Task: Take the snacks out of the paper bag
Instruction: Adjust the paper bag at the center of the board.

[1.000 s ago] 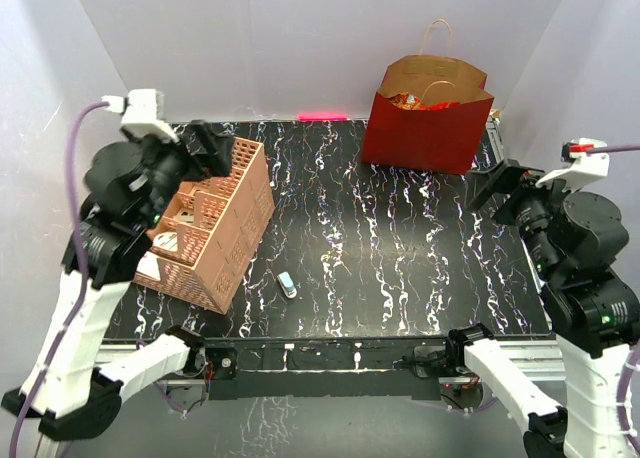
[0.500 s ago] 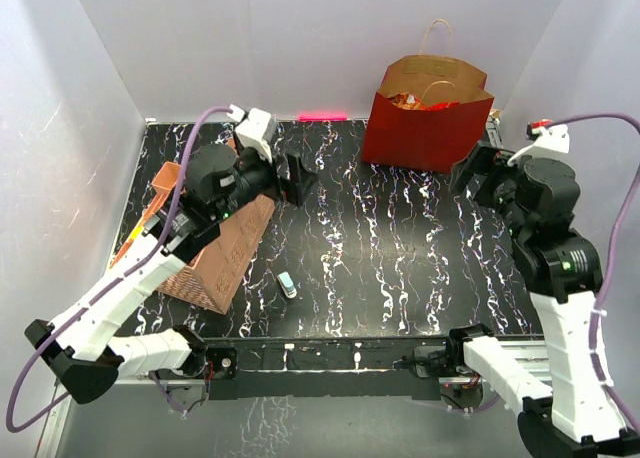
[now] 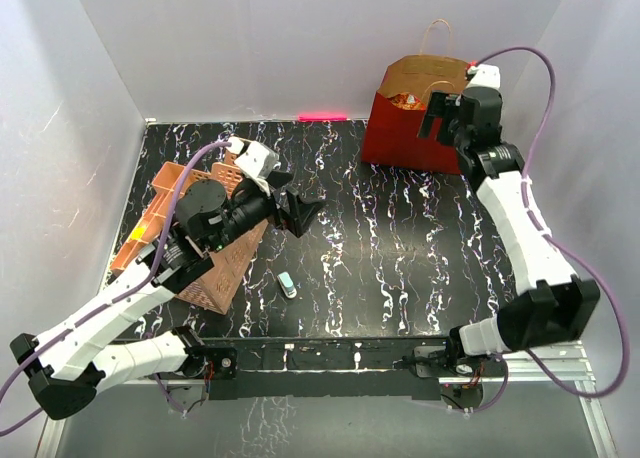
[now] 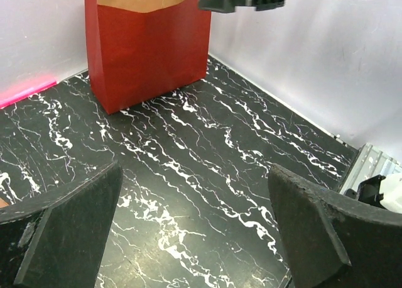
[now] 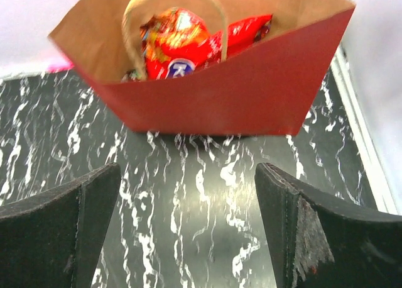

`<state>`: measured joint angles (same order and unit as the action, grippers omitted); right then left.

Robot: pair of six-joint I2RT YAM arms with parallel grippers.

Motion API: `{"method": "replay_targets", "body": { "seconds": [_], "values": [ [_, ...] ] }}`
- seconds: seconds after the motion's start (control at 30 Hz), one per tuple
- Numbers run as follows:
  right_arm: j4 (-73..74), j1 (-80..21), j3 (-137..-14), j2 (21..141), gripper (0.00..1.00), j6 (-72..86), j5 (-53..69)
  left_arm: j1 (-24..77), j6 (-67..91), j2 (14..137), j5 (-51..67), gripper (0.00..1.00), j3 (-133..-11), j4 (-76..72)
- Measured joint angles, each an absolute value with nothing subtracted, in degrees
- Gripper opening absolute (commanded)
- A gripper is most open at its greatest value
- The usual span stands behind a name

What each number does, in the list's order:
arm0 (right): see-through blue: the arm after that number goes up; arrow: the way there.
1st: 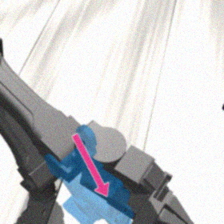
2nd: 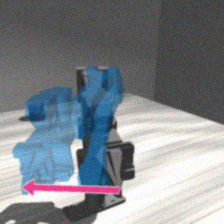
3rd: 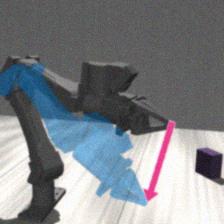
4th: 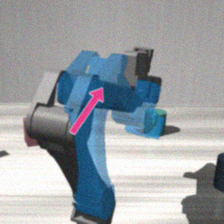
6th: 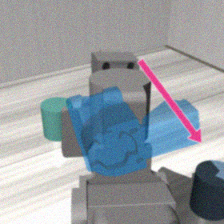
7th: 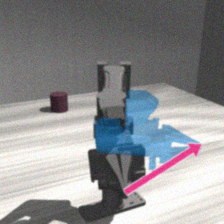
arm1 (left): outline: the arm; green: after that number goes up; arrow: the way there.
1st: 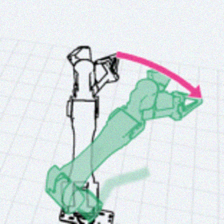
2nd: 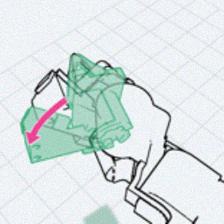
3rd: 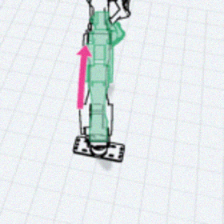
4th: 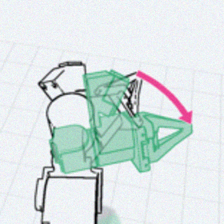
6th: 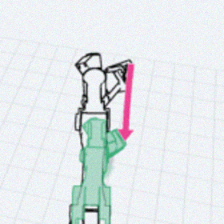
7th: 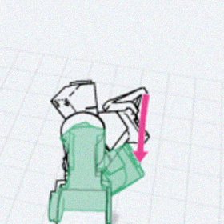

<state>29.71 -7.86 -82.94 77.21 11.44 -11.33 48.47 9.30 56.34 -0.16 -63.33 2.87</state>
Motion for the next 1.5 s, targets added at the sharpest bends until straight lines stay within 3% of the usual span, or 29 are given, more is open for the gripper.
{"method": "replay_targets", "body": {
  "seconds": [0.13, 0.3, 0.53, 0.63, 0.67, 0.97, 1.17, 1.3, 1.4, 1.5],
  "values": [
    [23.1, -5.5, -85.7, 84.5, 0.87, 11.2, -12.6, 49.0, 8.6, 55.4, -1.0, 0.98, -62.3, 1.3],
    [14.4, -1.0, -86.5, 90.8, 0.75, 9.7, -9.7, 49.8, 7.5, 55.0, -2.4, 0.98, -61.8, 0.7],
    [8.4, 1.4, -90.0, 98.0, 0.41, 6.2, -0.9, 51.5, 5.9, 54.9, -4.4, 0.98, -61.7, 0.4],
    [7.4, 1.5, -90.0, 98.2, 0.13, 4.5, 3.7, 51.6, 5.7, 54.9, -4.8, 0.98, -61.7, 0.4],
    [7.1, 1.5, -90.2, 98.2, 0.08, 4.0, 4.8, 51.6, 5.6, 54.9, -4.9, 0.98, -61.7, 0.4],
    [14.7, -0.1, -88.1, 92.0, 0.07, 5.5, 11.8, 51.6, 5.8, 55.8, -5.6, 0.98, -61.7, 0.5],
    [20.3, -17.2, -79.7, 80.1, 0.07, 11.0, 7.6, 51.7, 8.1, 58.6, -7.3, 0.98, -62.7, 2.2],
    [20.8, -25.5, -79.2, 79.2, 0.09, 15.9, 6.8, 51.7, 12.8, 62.2, -10.4, 0.98, -67.3, 7.6],
    [20.8, -29.2, -79.1, 79.7, 0.23, 19.4, 7.0, 51.7, 16.9, 62.5, -11.6, 0.98, -69.8, 11.3],
    [20.8, -32.5, -80.7, 81.6, 0.54, 21.7, 9.0, 51.7, 21.7, 61.4, -12.1, 0.98, -70.8, 14.1]
  ]
}}
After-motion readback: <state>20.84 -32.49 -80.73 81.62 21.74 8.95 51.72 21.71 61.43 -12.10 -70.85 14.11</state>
